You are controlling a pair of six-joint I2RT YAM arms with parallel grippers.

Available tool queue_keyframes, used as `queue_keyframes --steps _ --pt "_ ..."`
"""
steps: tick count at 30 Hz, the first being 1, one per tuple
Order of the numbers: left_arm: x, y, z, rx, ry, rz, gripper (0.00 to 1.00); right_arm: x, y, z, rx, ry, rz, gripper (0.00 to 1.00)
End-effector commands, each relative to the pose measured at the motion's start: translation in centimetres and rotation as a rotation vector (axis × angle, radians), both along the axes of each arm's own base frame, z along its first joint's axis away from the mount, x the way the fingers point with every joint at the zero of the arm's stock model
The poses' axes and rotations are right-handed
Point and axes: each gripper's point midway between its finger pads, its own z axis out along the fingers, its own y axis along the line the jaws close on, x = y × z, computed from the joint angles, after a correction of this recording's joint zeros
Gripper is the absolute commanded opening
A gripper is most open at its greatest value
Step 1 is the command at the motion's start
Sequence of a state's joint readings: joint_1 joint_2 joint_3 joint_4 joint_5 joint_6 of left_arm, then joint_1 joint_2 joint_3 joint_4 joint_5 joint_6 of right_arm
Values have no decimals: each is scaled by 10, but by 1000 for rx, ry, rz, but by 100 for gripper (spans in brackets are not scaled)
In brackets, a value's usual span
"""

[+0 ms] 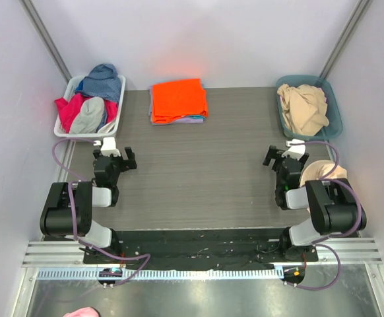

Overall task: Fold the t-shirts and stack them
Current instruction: Grab the tshirt from the pile

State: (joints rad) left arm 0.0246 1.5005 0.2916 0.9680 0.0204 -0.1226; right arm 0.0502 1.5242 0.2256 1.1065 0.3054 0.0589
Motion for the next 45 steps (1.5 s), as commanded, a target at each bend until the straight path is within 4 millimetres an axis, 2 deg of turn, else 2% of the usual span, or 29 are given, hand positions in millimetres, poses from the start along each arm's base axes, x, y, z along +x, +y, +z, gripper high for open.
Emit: queue_keyframes --steps 1,2,3,4,6,8,9,11,12,14,15,16,17,18,19,20,21,22,23,25,26,31,34,35,38,41,42,44,45 --pt "10 2 21 10 -71 0 100 4 -17 49 25 -85 -119 100" --pt "11 2 21 10 -72 0 100 4 -18 55 24 -76 -129 99" --pt "11 3 21 10 -74 2 100 12 -19 77 28 -106 -135 100" --pt "10 3 20 9 -71 3 100 8 -25 76 38 -72 -182 100" --pt "11 2 21 9 -72 0 100 14 -36 116 71 -149 -266 100" --pt "11 2 21 9 -72 2 100 15 -50 119 83 -107 -376 100" --pt "11 2 21 11 -74 2 100 28 -52 146 88 -143 -393 100" --pt "10 3 20 9 -69 3 100 41 -55 147 49 -72 -415 100" --pt "11 3 21 11 -72 3 100 63 -55 156 35 -59 -418 100" --pt "11 2 20 9 -71 0 100 81 -57 156 -17 0 -427 100" --pt "11 3 21 9 -72 3 100 103 -57 158 -29 12 -428 100" --pt "11 2 20 9 -71 2 100 113 -57 158 -38 29 -419 100" --pt "10 2 20 9 -69 2 100 130 -60 174 -31 1 -417 100" --pt "10 2 21 10 -71 0 100 144 -59 151 -36 64 -397 100" --pt "10 2 20 10 -69 -1 100 152 -62 147 -29 79 -400 100" --pt "11 2 21 10 -72 0 100 166 -65 163 -9 45 -403 100" --pt "11 2 20 10 -71 -1 100 171 -75 157 6 65 -412 100" --pt "10 2 20 10 -69 0 100 180 -78 140 5 98 -413 100" --pt "10 2 21 10 -71 0 100 190 -81 150 11 77 -413 100" --pt "10 2 21 10 -71 0 100 199 -92 128 7 129 -415 100" --pt "11 2 21 10 -72 0 100 204 -96 130 8 127 -418 100" --pt "10 2 21 12 -71 0 100 207 -119 97 15 188 -430 100" --pt "10 2 20 10 -69 0 100 210 -128 71 17 237 -414 100" --pt "11 2 21 10 -71 0 100 208 -129 53 8 289 -408 100" --pt "10 2 20 12 -69 0 100 205 -135 34 14 338 -400 94" --pt "11 2 21 13 -71 -2 100 200 -140 17 23 366 -416 78" --pt "11 2 21 13 -71 -2 100 198 -141 15 26 369 -420 60" --pt "11 3 21 15 -72 1 100 196 -143 13 33 370 -431 35" --pt "11 2 21 13 -72 0 100 194 -145 14 35 366 -449 19"
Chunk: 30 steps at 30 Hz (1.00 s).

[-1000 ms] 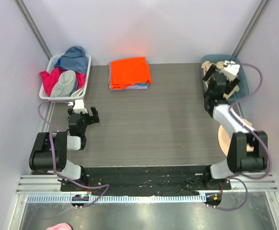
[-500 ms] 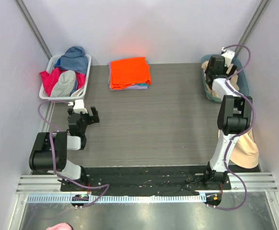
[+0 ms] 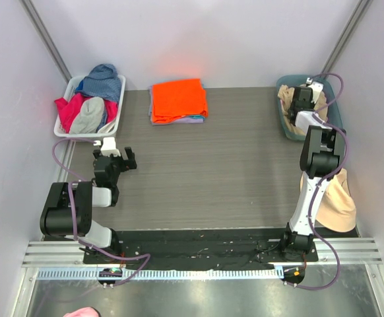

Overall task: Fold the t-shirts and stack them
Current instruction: Grab the tshirt from the pile

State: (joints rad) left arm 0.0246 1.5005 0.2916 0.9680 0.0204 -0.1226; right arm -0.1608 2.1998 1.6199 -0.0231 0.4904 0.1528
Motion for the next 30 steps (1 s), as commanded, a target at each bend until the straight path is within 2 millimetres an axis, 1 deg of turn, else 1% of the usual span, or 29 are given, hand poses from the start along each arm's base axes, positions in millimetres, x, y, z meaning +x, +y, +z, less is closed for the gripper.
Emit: queue_keyframes --steps 1,3,4,5,6,7,8,9,10,11,13,14,16,17,18,20,21,22,24,25,26,27,28,29,30 --pt "10 2 21 15 -72 -1 100 -4 -8 13 -2 -21 -42 13" --pt "11 4 21 9 -72 16 100 -7 -9 21 6 -47 -67 1" --pt "14 10 25 7 -66 52 100 -7 -10 34 6 -77 -77 1" --pt "15 13 35 5 -77 70 100 -9 -10 39 10 -95 -89 1" --pt "16 18 41 1 -70 104 100 -10 -10 44 13 -114 -94 1" --pt "14 21 37 -1 -25 125 100 -11 -10 54 22 -147 -113 1" --pt "13 23 43 -6 -39 139 100 -15 -9 65 25 -172 -122 1" --pt "12 25 44 -6 -43 145 100 -16 -10 74 26 -198 -131 1" --pt "12 21 46 -2 -43 124 100 -18 -10 78 31 -209 -136 1" --pt "12 19 47 1 -45 114 100 -19 -10 89 30 -232 -138 1" --pt "12 18 56 11 -54 116 100 -19 -10 101 22 -251 -139 1" --pt "11 18 60 16 -60 123 100 -21 -11 116 16 -278 -145 1" --pt "11 24 77 12 -92 164 100 -24 -12 134 11 -313 -152 1" --pt "12 14 82 12 -101 145 100 -26 -12 142 19 -337 -163 1" --pt "11 14 91 16 -116 151 100 -30 -10 161 21 -378 -161 1" --pt "14 14 102 1 -139 163 100 -34 -9 180 33 -426 -164 1" --pt "14 11 98 -7 -116 154 100 -39 -7 200 37 -467 -163 1" --pt "19 8 105 -27 -121 147 100 -42 -5 209 42 -489 -160 1" --pt "20 3 103 -44 -101 135 100 -45 1 231 58 -539 -138 1" --pt "22 -1 109 -55 -104 123 100 -51 5 253 57 -580 -127 1" --pt "22 -6 110 -92 -90 114 100 -53 12 263 57 -591 -110 1" --pt "18 -9 100 -106 -24 106 100 -56 17 274 48 -600 -94 1" --pt "20 -13 112 -137 -39 98 100 -64 23 300 40 -638 -75 1" --pt "19 -17 115 -167 -35 90 100 -68 30 308 38 -639 -57 1" --pt "16 -26 115 -231 -21 64 100 -70 45 320 39 -653 -21 1"
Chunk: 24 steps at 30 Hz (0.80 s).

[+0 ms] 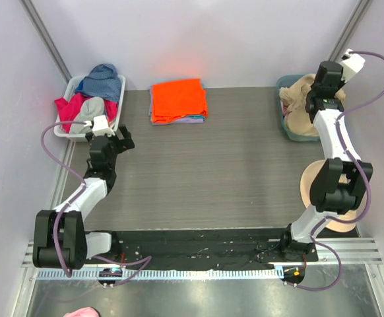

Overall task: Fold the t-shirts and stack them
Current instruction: Grab the tshirt from the pile, then move the tshirt to the center of the board

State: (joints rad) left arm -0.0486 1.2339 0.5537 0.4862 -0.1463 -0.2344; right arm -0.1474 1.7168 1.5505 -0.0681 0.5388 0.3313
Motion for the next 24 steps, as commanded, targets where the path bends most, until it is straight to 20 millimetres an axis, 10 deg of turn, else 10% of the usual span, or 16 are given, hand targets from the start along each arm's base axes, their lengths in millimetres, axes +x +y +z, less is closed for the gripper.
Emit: queue_keyframes --steps 1,7,16,21,24 --pt "-6 -26 21 -191 18 -65 100 -21 41 111 -60 -193 97 1" --pt "-31 -64 52 -365 7 -204 100 -65 156 183 -137 -237 375 1" --pt "-77 -69 91 -336 9 -261 100 -158 304 205 -53 -264 898 1" --pt "-96 -65 97 -306 27 -261 100 -208 344 189 50 -251 1084 1" --pt "-105 -61 87 -299 66 -238 100 -211 341 112 84 -118 1067 1"
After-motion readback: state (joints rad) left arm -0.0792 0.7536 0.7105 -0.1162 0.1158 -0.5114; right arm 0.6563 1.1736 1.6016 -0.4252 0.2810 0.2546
